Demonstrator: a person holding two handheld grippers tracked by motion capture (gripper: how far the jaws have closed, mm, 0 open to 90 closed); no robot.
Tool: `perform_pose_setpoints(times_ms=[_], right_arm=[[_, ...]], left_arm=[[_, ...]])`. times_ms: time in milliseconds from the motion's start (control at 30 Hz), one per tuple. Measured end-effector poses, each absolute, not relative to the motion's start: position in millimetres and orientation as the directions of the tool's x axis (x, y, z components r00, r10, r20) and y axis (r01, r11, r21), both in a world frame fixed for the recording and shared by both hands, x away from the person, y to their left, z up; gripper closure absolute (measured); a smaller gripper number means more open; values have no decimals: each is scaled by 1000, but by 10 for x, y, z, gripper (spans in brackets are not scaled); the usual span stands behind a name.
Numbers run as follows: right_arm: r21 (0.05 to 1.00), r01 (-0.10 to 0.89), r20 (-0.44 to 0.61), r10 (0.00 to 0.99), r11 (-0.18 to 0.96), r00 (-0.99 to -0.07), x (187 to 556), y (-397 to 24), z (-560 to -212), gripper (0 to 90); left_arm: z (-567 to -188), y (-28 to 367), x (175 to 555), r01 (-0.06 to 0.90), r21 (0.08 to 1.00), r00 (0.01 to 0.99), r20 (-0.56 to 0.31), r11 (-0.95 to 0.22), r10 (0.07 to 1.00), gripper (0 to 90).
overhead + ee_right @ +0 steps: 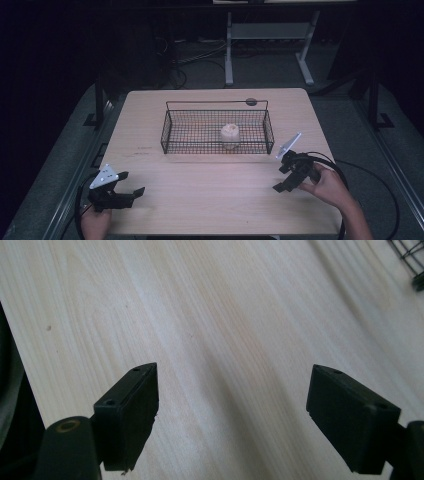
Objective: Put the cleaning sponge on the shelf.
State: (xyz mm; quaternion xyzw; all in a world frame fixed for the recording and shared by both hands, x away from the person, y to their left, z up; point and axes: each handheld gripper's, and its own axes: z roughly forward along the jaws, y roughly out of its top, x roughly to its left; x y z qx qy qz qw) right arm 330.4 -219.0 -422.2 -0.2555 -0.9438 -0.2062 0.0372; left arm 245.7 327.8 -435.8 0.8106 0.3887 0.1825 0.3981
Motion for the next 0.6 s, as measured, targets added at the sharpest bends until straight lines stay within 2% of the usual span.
perform_pose_setpoints(times_ms=[600], right_arm=[[395, 515, 170, 490, 761, -855, 3111, -2347, -4346, 202]], left_arm=[[-4361, 3265, 2457, 486, 786, 633, -15, -382, 774, 137]])
